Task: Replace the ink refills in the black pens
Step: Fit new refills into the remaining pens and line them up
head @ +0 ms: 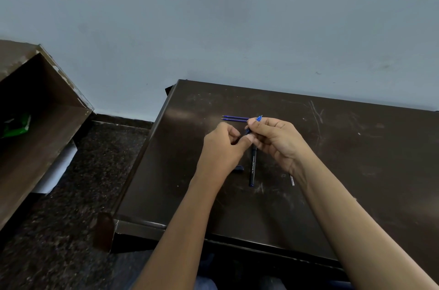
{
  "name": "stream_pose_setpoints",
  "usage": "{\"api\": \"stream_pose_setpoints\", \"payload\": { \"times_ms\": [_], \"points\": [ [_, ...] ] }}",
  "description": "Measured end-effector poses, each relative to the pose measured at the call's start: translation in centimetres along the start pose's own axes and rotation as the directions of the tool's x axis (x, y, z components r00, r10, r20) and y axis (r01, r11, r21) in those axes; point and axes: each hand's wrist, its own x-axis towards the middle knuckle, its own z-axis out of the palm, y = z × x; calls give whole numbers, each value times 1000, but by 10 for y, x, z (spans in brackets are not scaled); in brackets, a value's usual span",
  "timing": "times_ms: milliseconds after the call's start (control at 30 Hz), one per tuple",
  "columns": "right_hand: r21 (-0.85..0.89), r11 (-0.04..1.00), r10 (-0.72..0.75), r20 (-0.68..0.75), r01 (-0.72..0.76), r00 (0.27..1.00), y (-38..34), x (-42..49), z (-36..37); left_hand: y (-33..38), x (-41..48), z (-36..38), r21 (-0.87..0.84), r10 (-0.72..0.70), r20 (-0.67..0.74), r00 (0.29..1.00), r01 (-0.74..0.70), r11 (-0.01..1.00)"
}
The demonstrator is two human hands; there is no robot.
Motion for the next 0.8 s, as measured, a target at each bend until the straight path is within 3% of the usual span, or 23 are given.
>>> {"api": "stream_pose_setpoints", "payload": {
  "times_ms": [133,300,467,633,800],
  "points": [
    [-6,1000,3,-8,-3,1000,1,1,-1,5,1,0,-123,-129,115,985,143,982],
    [-1,1000,8,1,-8,1000,1,1,0,1,-1,-2,37,-7,40,999,6,999],
    [-9,1000,-1,-8,0,1000,1,2,-1,6,1,-2,-146,-137,145,980,158,977],
    [-17,1000,-2,3,2,1000,2,3,1,2,-2,-4,49,-20,60,998,17,999],
    [-19,1000,-4,75,6,997,2,3,-1,7,0,-2,5,-83,201,976,84,996]
  ]
}}
